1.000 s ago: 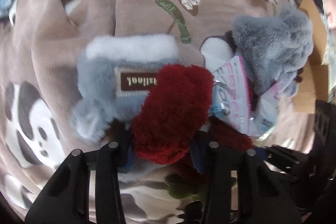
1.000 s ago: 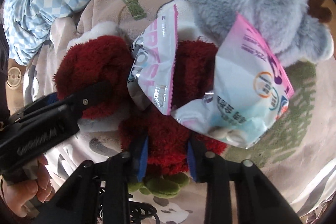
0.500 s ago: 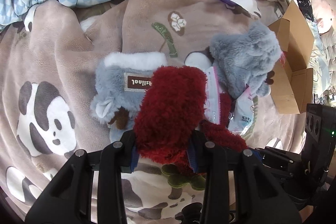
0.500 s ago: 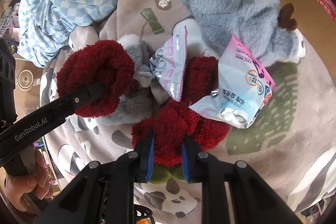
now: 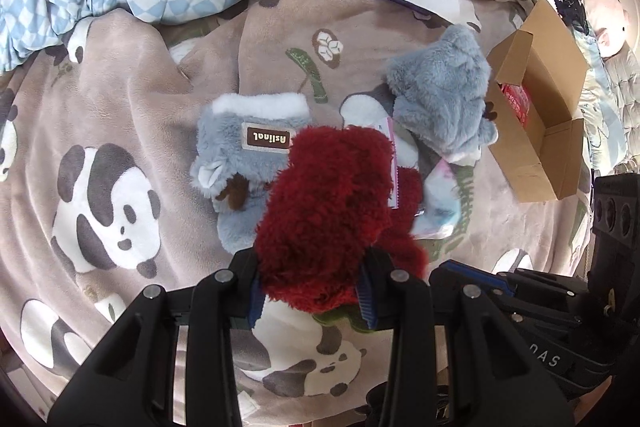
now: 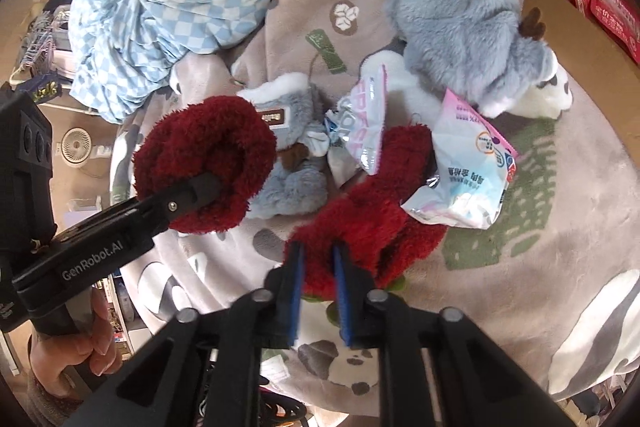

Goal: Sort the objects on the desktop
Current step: 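Close the left tool on a red fuzzy plush while the right tool grasps another red plush, then lift both red fuzzy plush toys up out of the pile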

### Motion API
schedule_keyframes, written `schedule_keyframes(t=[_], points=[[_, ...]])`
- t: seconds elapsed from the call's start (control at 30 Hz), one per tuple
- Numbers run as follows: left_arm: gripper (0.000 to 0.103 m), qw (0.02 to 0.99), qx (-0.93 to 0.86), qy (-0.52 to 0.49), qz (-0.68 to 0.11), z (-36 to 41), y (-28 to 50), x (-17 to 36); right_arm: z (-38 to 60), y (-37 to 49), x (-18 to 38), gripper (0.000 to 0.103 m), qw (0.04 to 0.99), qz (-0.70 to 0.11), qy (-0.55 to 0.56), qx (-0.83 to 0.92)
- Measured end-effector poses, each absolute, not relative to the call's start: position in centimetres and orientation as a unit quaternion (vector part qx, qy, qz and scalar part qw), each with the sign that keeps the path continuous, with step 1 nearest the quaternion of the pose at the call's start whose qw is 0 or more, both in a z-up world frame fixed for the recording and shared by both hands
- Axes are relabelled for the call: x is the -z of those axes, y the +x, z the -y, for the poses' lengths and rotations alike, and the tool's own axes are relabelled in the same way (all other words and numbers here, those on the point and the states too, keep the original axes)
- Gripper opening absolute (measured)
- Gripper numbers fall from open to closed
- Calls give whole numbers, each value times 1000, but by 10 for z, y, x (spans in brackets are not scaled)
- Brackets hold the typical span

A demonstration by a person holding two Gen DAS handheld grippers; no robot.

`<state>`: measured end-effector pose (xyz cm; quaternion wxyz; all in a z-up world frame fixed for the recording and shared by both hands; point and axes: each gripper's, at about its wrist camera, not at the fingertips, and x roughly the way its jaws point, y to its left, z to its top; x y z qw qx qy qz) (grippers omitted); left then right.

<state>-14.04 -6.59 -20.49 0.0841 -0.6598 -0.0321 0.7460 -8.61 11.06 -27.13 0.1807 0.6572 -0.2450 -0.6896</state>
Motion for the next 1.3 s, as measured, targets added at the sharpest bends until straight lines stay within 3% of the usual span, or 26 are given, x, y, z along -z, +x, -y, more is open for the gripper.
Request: schedule_keyframes(t=[0.27, 0.3, 0.33, 0.4, 0.7, 0.8, 0.83, 0.93, 1.3], points=[[35, 75, -752, -655, 31, 67, -130, 201, -102, -82, 288, 12, 149, 226, 687, 674], [35, 77, -752, -655, 30, 67, -129, 204, -103, -80, 289, 25, 142, 219, 688, 677], [35, 80, -751, -655, 29, 66, -129, 207, -103, -77, 291, 46, 132, 211, 691, 679], [35, 82, -751, -655, 26, 65, -128, 212, -107, -71, 296, 58, 113, 206, 694, 681], [35, 79, -746, -661, 19, 64, -124, 225, -102, -80, 331, 59, 105, 244, 701, 662], [35, 77, -746, -662, 14, 67, -126, 226, -91, -87, 340, 56, 114, 240, 704, 658], [35, 76, -745, -662, 14, 69, -128, 226, -88, -89, 345, 40, 121, 242, 705, 655], [35, 75, -747, -661, 15, 72, -131, 223, -82, -91, 343, 9, 138, 228, 697, 666], [35, 70, -751, -656, 25, 80, -130, 207, -88, -93, 306, 7, 172, 265, 669, 673]])
